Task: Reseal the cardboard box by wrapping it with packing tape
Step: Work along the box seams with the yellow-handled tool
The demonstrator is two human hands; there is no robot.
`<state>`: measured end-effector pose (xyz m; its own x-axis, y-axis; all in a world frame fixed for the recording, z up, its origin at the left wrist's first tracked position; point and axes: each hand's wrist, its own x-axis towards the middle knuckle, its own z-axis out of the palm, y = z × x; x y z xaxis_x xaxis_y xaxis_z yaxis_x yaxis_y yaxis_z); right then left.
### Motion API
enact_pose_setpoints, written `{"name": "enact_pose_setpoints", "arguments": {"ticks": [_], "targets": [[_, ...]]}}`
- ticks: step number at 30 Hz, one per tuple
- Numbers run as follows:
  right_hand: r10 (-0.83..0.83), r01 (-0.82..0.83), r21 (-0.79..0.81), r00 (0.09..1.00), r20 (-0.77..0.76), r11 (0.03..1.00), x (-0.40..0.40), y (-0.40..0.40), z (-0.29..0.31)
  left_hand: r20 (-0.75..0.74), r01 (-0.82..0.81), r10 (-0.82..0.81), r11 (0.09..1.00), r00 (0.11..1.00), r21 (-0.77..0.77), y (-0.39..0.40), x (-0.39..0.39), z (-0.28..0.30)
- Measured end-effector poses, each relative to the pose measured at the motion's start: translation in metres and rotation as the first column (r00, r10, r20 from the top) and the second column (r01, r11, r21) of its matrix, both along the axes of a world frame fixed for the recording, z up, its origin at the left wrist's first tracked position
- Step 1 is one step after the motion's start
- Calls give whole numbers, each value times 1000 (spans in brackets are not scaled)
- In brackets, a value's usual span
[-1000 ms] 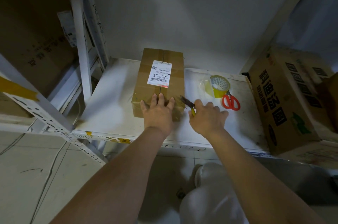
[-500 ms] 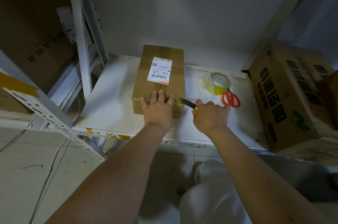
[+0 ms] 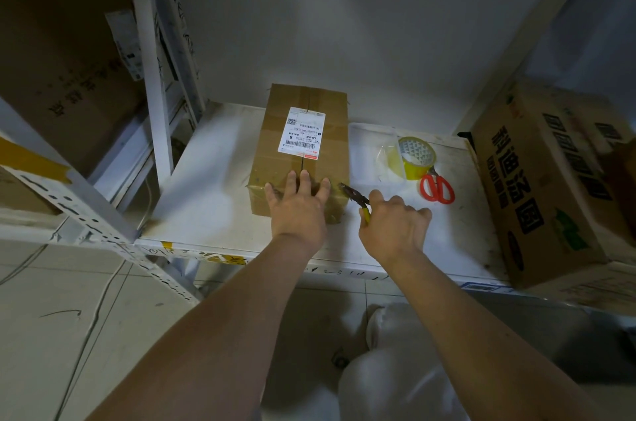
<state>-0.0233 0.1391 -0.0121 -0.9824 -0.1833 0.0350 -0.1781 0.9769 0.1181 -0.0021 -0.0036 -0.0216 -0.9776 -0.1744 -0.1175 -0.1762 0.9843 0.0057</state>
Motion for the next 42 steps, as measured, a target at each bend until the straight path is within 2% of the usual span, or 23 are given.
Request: {"name": "enact_pose_setpoints", "arguments": {"ticks": [2, 6, 11, 17, 23, 27, 30, 34, 37, 42], "targets": [[-20, 20, -1, 1000, -9, 1000, 1, -2, -2, 2, -3, 3, 1000, 1000, 0, 1, 0, 0], [-51, 58, -109, 997, 62, 992, 2, -5, -5, -2, -4, 4, 1000, 1000, -13, 1, 0, -2], [-41, 40, -22, 999, -29, 999, 1, -6, -4, -4, -2, 1, 1000, 1000, -20, 1, 0, -1], [-42, 43, -85, 999, 4, 996, 1, -11, -5, -4, 2, -2, 999, 1000, -37, 2, 1, -2], [-45, 44, -80, 999, -6, 996, 2, -12, 3, 7, 5, -5, 999, 1000, -38, 4, 1, -1], [-16, -1, -297, 998, -55, 955, -19, -58, 33, -8, 16, -16, 999, 1000, -31, 2, 6, 0], [-72, 69, -369, 997, 8, 927, -45, -74, 56, 22, 17, -17, 1000, 1000, 2, 0, 7, 3], [-233, 260, -285, 965, 123, 923, -59, -26, 30, 31, 4, -4, 1000, 1000, 18, 0, 2, 4], [-291, 325, -274, 944, 157, 905, -69, -6, 9, 38, 0, 0, 1000, 999, 4, 1, 2, 3], [-339, 389, -204, 909, 244, 898, -85, -1, 13, 46, -3, 3, 1000, 999, 0, 1, 0, 4]]}}
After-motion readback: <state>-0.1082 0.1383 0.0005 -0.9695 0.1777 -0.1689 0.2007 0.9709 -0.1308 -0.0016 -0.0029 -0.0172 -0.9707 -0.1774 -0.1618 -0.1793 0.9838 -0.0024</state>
